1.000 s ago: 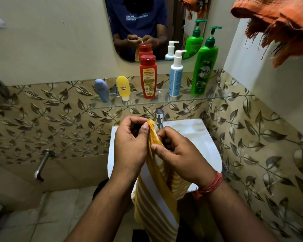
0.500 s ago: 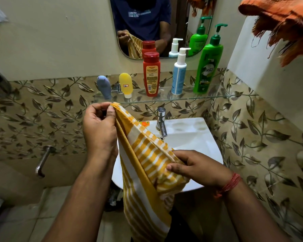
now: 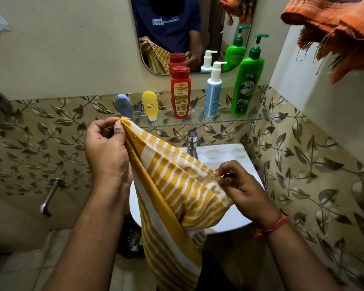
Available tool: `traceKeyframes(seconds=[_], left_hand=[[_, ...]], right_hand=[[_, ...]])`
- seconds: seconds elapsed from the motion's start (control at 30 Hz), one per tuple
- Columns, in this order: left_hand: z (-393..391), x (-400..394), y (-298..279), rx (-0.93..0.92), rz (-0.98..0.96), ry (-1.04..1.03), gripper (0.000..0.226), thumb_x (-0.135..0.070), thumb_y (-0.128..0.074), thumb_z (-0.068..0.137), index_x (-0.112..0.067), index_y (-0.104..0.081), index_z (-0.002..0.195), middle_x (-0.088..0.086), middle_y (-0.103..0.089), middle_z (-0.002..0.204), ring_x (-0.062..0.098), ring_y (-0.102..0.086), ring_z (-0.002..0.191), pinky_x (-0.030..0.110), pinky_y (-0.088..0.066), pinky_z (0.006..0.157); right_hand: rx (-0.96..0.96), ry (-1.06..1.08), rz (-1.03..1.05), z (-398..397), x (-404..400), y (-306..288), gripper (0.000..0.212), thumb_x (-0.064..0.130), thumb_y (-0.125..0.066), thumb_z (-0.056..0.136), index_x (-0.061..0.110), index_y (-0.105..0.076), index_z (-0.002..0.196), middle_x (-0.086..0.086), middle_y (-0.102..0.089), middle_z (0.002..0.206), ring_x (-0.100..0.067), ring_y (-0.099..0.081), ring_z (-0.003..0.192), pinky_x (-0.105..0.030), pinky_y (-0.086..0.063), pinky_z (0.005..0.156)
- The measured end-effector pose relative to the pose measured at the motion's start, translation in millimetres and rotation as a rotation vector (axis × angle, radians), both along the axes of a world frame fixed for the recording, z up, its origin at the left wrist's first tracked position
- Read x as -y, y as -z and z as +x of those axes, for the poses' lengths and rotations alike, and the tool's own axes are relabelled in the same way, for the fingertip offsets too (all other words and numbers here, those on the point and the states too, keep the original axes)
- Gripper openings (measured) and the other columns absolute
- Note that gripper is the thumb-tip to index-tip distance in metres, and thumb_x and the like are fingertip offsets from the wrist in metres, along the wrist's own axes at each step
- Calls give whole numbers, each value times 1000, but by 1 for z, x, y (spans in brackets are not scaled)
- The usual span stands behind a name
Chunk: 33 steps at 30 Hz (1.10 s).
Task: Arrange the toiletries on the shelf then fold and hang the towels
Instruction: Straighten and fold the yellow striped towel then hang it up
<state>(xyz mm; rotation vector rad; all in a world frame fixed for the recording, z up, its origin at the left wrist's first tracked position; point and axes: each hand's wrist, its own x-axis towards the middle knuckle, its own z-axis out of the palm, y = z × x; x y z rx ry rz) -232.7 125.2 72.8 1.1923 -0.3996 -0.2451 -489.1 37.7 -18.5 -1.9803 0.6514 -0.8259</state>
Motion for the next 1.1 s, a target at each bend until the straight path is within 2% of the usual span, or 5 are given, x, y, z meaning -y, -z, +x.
traceKeyframes(seconds=[0.13,0.3,0.53,0.93,1.1], left_hand=[[-7,-2,-7,11,-19,22,21,-4,-60,97,-24,-63,90,-7,-64,82,-2,-66,68,17,-54,67],[-15,-2,-14,52,-29,29,22,-3,-61,97,-24,-62,88,-7,-63,80,-2,-65,66,16,-53,65],[-29,-1,-25,127,-35,33,21,-3,-59,98,-23,-60,91,-7,-63,82,-6,-64,67,14,-53,67],[26,-3,-17,70,-69,-189,21,-3,-62,93,-23,-60,86,-3,-64,83,6,-65,76,23,-56,77],[33,-3,-5,37,-34,-229,21,-4,-63,92,-25,-61,88,-3,-66,89,7,-67,81,21,-57,78]], right_hand=[[-129,-114,-94,6,0,5,53,-22,-43,77,23,-67,92,11,-63,95,-11,-62,95,-21,-45,81],[-233,-218,58,16,-9,13,46,1,-43,77,16,-73,108,28,-56,95,-2,-58,99,-15,-43,84],[-138,-394,301,33,-41,6,34,44,-66,86,14,-71,99,-7,-54,127,-16,-52,127,-41,-44,106],[-362,-451,145,20,-23,9,28,32,-62,95,5,-69,96,-12,-55,106,-24,-57,103,-47,-45,96],[-580,-363,-79,3,1,-2,22,41,-62,94,21,-68,88,6,-52,111,-11,-45,113,-27,-39,99]])
